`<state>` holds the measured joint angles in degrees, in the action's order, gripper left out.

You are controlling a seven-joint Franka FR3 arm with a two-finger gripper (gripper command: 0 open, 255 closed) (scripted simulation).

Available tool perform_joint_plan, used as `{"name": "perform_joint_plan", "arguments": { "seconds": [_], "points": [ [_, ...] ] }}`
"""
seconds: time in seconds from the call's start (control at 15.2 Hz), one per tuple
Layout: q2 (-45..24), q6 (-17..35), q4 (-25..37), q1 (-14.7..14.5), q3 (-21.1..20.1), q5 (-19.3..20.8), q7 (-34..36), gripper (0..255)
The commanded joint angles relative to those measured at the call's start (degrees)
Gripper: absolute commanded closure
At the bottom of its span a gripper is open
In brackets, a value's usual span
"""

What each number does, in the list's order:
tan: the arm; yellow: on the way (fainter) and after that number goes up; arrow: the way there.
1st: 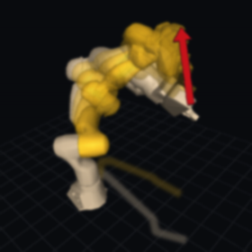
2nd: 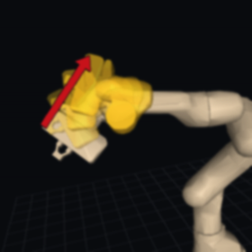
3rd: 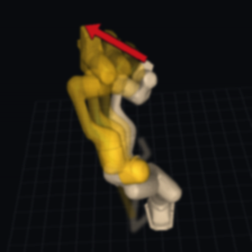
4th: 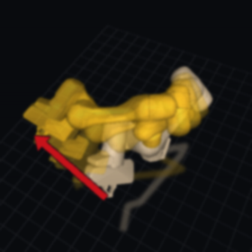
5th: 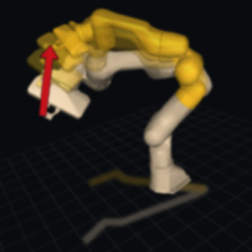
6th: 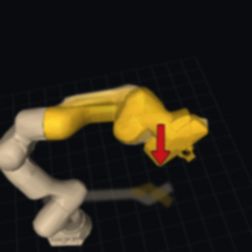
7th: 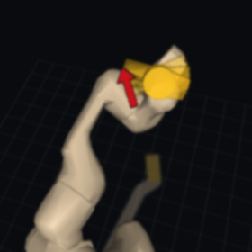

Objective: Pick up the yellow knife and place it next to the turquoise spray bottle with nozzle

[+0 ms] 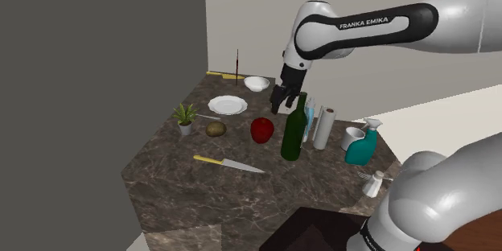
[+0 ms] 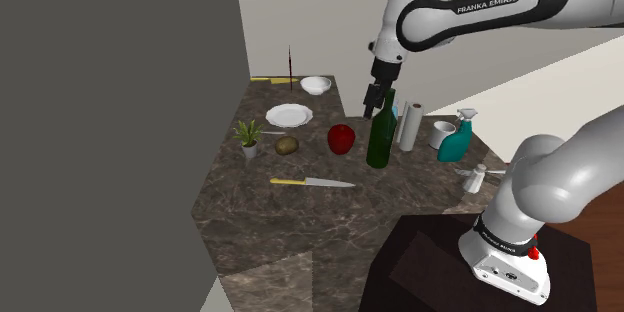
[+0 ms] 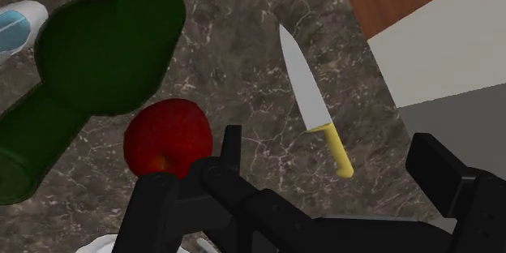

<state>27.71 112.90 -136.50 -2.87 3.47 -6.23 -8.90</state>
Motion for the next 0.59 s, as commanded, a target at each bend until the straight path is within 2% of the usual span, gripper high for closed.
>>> {"name": "perform_joint_plan", "arguments": {
  "seconds": [0.0, 0.53],
  "points": [
    [-3.8, 2.8, 0.5, -0.9, 0.1, -0.7, -1.7, 0],
    [-20.7, 12.0, 5.8, -4.0, -0.3, -4.2, -8.7, 0]
  ]
}}
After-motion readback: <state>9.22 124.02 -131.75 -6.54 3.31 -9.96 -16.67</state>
